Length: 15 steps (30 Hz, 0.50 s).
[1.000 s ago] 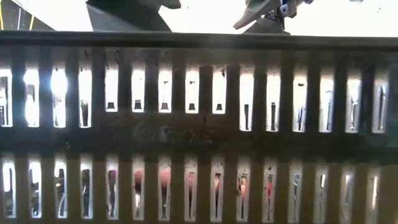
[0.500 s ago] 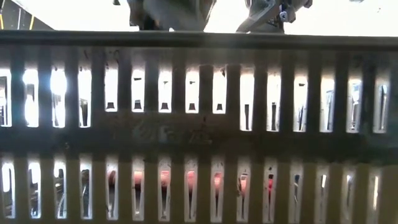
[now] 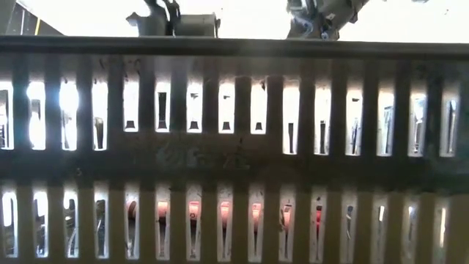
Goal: Sort crayons
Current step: Put the red crayon into the black bin
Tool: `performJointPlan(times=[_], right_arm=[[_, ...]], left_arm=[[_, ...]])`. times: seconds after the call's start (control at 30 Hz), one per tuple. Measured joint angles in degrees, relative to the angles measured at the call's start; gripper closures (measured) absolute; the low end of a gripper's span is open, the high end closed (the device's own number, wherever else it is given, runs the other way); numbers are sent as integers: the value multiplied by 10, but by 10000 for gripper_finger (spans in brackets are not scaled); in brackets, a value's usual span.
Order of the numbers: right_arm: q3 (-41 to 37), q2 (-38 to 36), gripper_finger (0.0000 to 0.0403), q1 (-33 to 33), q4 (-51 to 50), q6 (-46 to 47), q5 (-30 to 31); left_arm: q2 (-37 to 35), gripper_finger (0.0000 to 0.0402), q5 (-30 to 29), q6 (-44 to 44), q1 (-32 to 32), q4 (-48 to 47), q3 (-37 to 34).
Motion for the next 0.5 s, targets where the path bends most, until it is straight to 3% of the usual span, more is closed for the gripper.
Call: performJointPlan(times=[0.3, 0.5], right_arm=[[0, 0, 309, -75, -48, 0, 42], [0, 0, 309, -119, -98, 6, 78]], left_arm=[[-81, 321, 28, 127, 141, 17, -109], [-160, 321, 17, 149, 241, 65, -185]])
